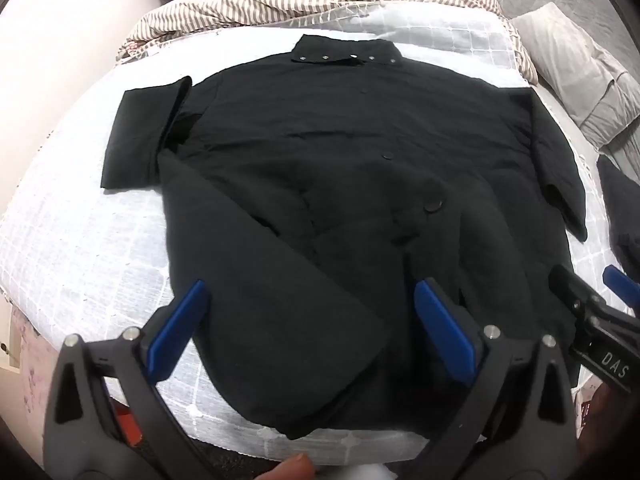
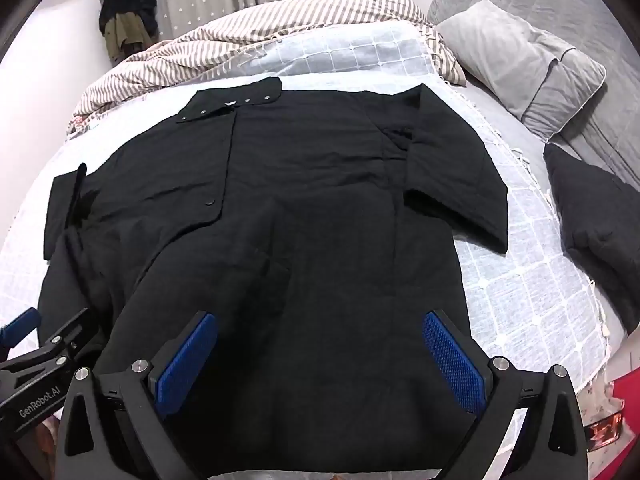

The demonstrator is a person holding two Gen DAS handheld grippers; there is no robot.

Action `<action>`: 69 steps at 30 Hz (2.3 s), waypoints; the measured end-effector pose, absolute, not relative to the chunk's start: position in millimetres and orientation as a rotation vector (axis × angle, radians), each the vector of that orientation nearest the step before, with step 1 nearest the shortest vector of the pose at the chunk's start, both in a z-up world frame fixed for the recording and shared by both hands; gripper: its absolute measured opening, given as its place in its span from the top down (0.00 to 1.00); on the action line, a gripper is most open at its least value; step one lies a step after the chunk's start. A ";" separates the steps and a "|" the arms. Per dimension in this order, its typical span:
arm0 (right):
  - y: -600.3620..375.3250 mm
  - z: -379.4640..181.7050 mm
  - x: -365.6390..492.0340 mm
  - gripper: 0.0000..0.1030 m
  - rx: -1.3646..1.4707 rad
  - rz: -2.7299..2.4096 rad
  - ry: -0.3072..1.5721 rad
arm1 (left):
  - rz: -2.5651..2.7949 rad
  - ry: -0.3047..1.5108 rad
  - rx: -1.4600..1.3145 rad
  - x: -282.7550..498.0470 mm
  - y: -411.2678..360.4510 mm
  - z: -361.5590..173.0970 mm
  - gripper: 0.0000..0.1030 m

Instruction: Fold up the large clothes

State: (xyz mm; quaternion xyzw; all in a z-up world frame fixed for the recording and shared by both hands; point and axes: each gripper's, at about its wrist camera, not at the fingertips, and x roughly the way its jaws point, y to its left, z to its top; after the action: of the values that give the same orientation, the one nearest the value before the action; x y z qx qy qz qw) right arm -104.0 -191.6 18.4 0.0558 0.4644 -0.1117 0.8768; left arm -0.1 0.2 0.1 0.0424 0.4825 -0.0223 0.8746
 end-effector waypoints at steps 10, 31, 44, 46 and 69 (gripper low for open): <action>-199.3 22.8 -113.3 0.00 0.159 -0.215 0.967 | -0.043 1.012 0.114 -1.2 -11.4 -2.6 0.00; -197.4 20.3 -110.8 0.00 0.148 -0.217 0.979 | -0.059 1.015 0.107 -1.2 -6.8 -2.2 0.00; -197.6 20.1 -110.4 0.00 0.144 -0.217 0.982 | -0.059 1.012 0.109 -1.6 -7.0 -2.5 0.00; -197.2 19.9 -110.2 0.00 0.143 -0.217 0.983 | -0.059 1.011 0.108 -1.5 -6.3 -3.0 0.00; -197.3 19.1 -109.2 0.00 0.137 -0.217 0.984 | -0.058 1.010 0.109 -1.8 -6.5 -3.1 0.00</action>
State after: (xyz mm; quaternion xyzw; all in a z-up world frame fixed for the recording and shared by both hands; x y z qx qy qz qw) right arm -109.2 -197.3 19.1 0.0655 0.4712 -0.1039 0.8734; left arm -1.8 -6.5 -3.1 0.0520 0.4836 -0.0278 0.8733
